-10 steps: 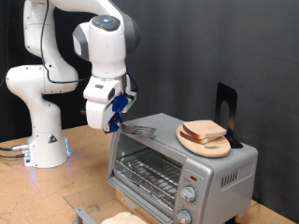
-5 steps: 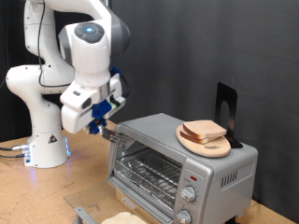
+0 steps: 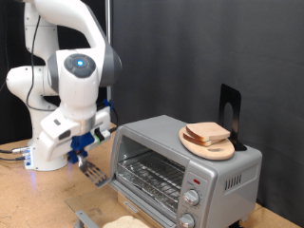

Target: Make a piece of toast with the oven

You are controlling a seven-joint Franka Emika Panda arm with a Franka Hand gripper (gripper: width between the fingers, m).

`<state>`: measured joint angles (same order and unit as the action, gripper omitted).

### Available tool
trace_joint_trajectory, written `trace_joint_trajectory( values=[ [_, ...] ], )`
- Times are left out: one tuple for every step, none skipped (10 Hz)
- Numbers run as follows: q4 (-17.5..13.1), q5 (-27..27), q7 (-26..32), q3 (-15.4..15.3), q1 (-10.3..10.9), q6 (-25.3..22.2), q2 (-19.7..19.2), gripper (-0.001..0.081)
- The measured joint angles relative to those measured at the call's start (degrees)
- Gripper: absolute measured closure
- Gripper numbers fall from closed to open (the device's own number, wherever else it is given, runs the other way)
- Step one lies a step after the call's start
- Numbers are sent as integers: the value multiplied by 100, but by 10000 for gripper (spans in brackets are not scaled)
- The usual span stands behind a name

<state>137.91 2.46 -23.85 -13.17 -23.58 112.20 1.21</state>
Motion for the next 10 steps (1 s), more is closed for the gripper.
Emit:
trace_joint_trajectory(
  values=[
    [-60,-77,-19,13,-12,126,-258,315],
    [-142,-153,-26,32,-18,245,-523,315],
    [-223,-233,-39,53,-20,378,-775,315],
    [-300,-307,-66,68,-20,497,-991,315],
    [-372,-359,-89,74,-20,589,-1172,315],
    [-440,-417,-103,75,-20,647,-1314,315],
    [-503,-449,-106,75,-18,678,-1419,315],
    [-564,-454,-106,71,-17,679,-1494,315],
    [-614,-454,-106,60,-13,679,-1544,315],
    [-675,-454,-105,45,-9,678,-1595,315]
  ],
)
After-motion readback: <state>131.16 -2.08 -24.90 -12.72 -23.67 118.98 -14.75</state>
